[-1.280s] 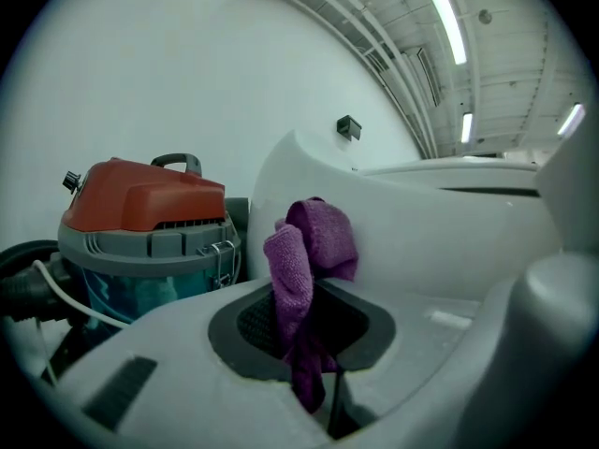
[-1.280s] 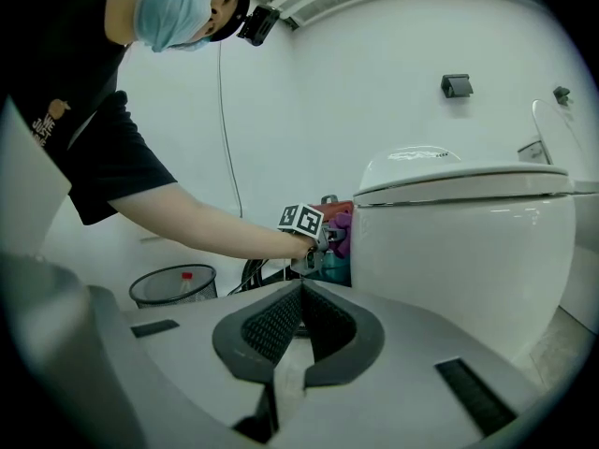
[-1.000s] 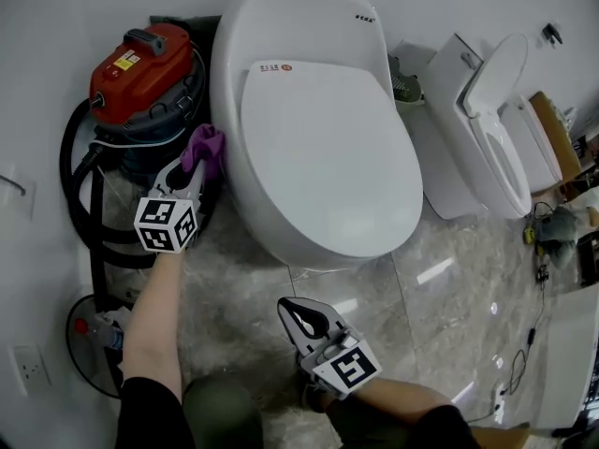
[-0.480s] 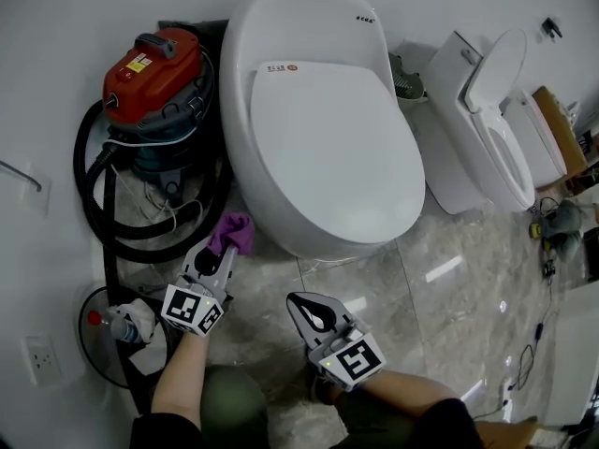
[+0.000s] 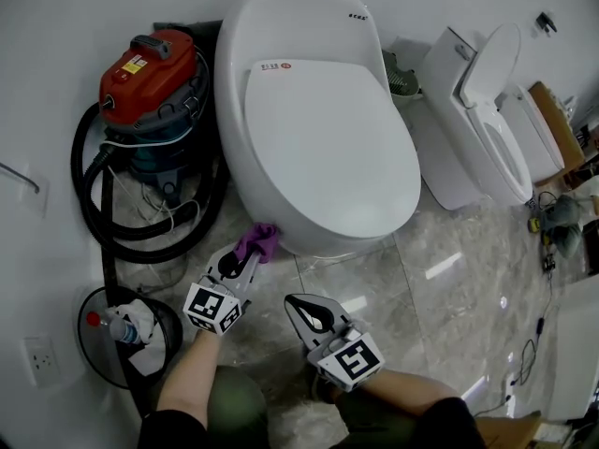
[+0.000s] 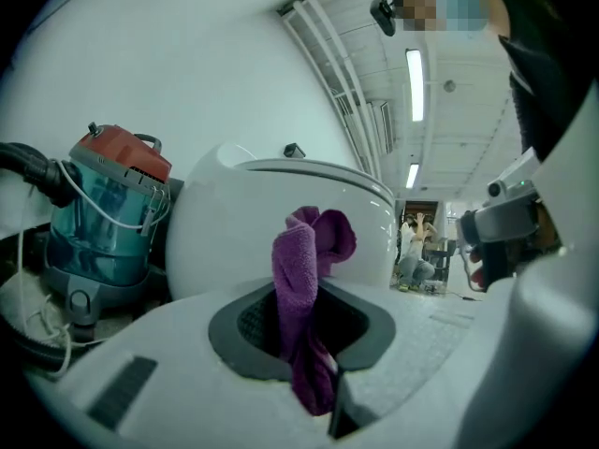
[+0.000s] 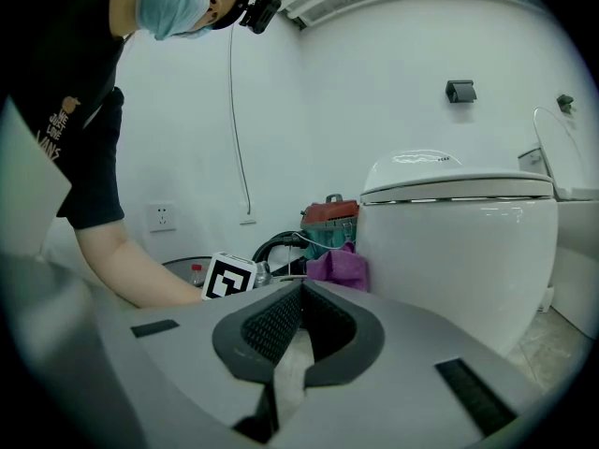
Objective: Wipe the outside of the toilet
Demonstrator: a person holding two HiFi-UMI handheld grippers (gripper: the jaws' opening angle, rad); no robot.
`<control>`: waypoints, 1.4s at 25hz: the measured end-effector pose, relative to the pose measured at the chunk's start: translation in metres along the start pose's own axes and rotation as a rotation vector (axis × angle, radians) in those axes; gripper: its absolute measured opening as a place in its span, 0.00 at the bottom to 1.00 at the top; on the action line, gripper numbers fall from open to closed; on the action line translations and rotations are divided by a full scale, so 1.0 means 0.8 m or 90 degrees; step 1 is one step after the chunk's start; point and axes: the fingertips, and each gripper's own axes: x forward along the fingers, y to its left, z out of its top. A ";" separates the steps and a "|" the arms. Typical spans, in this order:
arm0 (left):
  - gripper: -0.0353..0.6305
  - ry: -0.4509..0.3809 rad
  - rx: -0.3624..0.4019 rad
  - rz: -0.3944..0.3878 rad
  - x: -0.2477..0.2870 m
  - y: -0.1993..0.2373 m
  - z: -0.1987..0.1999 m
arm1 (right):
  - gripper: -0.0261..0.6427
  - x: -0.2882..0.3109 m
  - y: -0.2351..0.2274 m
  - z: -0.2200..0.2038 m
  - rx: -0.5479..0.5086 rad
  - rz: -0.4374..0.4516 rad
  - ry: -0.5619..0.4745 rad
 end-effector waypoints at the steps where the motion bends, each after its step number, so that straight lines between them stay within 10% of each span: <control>1: 0.13 -0.001 -0.004 0.010 0.005 0.004 -0.001 | 0.04 -0.001 -0.001 0.000 0.002 0.000 -0.001; 35: 0.13 -0.003 0.004 0.263 0.086 0.260 0.055 | 0.04 -0.002 -0.044 -0.037 0.065 -0.013 0.021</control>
